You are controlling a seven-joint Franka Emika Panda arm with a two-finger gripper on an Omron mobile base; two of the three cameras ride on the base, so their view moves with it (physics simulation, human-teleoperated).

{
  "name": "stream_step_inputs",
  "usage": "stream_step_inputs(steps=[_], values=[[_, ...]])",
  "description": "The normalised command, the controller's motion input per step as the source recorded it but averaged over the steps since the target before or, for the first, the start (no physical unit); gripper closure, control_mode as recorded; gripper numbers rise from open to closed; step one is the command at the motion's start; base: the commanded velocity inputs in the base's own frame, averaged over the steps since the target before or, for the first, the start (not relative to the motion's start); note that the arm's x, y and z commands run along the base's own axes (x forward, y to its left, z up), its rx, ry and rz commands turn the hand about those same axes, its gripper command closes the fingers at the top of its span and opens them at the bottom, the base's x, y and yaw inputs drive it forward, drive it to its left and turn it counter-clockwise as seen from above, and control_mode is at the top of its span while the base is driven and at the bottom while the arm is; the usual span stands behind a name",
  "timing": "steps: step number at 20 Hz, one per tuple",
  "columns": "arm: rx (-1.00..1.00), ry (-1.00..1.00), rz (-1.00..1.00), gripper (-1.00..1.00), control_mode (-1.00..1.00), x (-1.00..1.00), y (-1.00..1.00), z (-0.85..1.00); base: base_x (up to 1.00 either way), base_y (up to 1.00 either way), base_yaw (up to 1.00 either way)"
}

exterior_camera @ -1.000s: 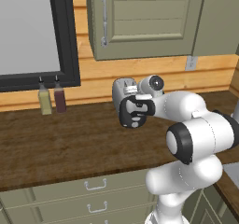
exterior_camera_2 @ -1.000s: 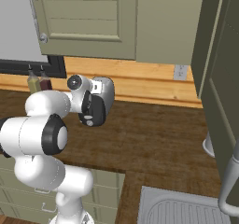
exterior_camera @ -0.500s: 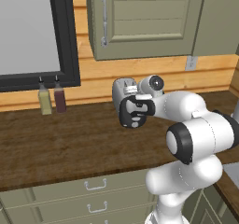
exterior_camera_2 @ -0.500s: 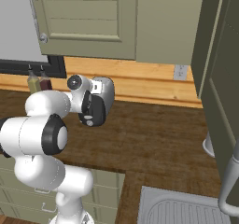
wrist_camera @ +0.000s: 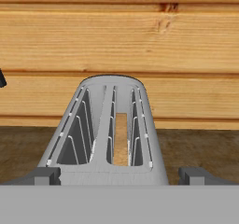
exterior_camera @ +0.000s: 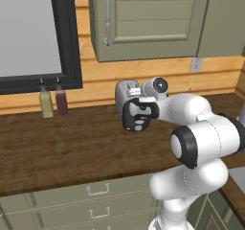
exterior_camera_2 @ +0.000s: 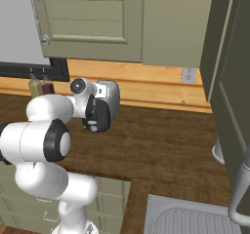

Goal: Start the toaster. Once the lever pops up, take the bread to the plate on the dining counter.

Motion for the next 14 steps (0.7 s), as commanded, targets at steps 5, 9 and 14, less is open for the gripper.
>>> stream_step_inputs(steps=[5, 9, 14], values=[[0.00, 0.00, 0.00, -1.00, -1.00, 0.00, 0.00, 0.00, 0.00, 0.00, 0.00], [0.00, 0.00, 0.00, -1.00, -1.00, 0.00, 0.00, 0.00, 0.00, 0.00, 0.00], [0.00, 0.00, 0.00, -1.00, -1.00, 0.00, 0.00, 0.00, 0.00, 0.00, 0.00]])
